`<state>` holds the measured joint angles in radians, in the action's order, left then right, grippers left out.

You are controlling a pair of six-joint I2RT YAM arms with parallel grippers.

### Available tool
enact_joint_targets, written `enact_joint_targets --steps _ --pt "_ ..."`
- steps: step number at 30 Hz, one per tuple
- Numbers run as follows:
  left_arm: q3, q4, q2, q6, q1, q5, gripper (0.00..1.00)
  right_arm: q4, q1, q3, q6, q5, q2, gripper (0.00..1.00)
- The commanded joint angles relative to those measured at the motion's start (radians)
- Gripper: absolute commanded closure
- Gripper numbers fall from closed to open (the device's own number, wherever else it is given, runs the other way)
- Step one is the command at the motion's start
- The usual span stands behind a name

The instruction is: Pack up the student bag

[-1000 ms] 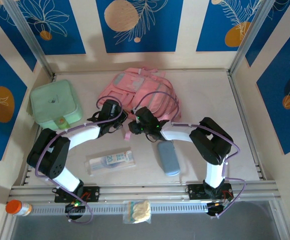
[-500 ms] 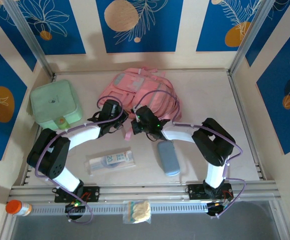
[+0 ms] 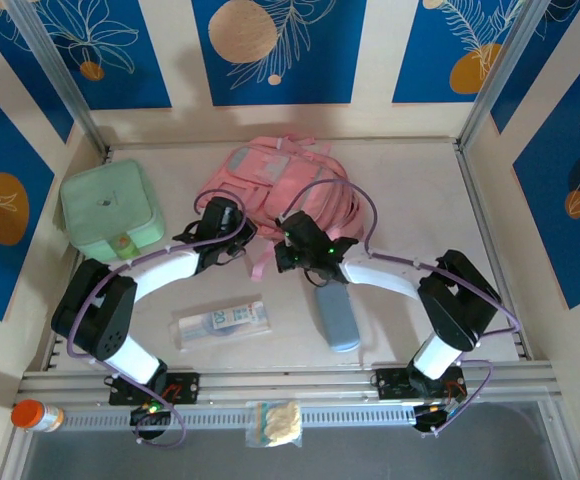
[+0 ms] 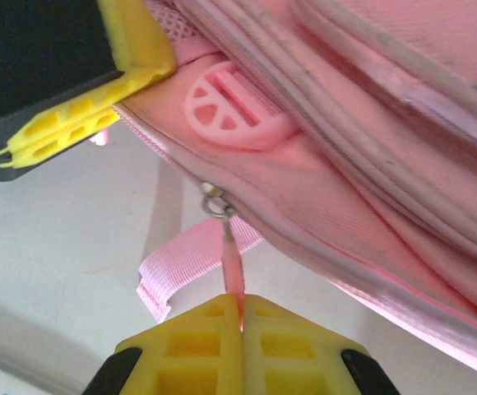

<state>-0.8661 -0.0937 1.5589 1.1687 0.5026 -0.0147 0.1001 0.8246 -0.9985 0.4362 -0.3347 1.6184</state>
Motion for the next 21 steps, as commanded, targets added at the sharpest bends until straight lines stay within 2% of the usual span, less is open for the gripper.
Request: enact_joint_targets --steps 1,5,9,11,14,16,18,21 --pt "-0.038 -0.042 -0.060 -0.042 -0.031 -0.014 1.00 0.124 -0.030 0.052 0.015 -0.006 -0.055 1.00" --pt "-0.027 -0.055 -0.057 -0.035 -0.054 -0.036 1.00 0.186 -0.051 0.064 0.002 -0.011 -0.100 1.00" --pt "-0.016 -0.074 -0.057 -0.032 -0.090 -0.068 1.00 0.153 -0.107 0.120 -0.020 0.089 -0.165 1.00" --pt "-0.019 -0.079 -0.057 -0.022 -0.087 -0.079 1.00 0.163 -0.096 0.091 -0.044 0.128 -0.151 1.00" --pt "-0.017 -0.105 -0.054 -0.006 -0.081 -0.097 1.00 0.194 -0.056 0.007 0.051 0.108 -0.089 1.00" --pt "-0.019 -0.101 -0.056 -0.010 -0.072 -0.093 1.00 0.108 -0.023 0.003 0.110 0.160 -0.062 1.00" --pt "-0.019 -0.098 -0.058 -0.009 -0.063 -0.093 1.00 0.031 0.021 -0.005 0.121 0.138 -0.032 0.89" --pt "-0.009 -0.112 -0.060 0.000 -0.048 -0.096 1.00 0.071 0.040 -0.112 0.142 0.066 0.061 0.81"
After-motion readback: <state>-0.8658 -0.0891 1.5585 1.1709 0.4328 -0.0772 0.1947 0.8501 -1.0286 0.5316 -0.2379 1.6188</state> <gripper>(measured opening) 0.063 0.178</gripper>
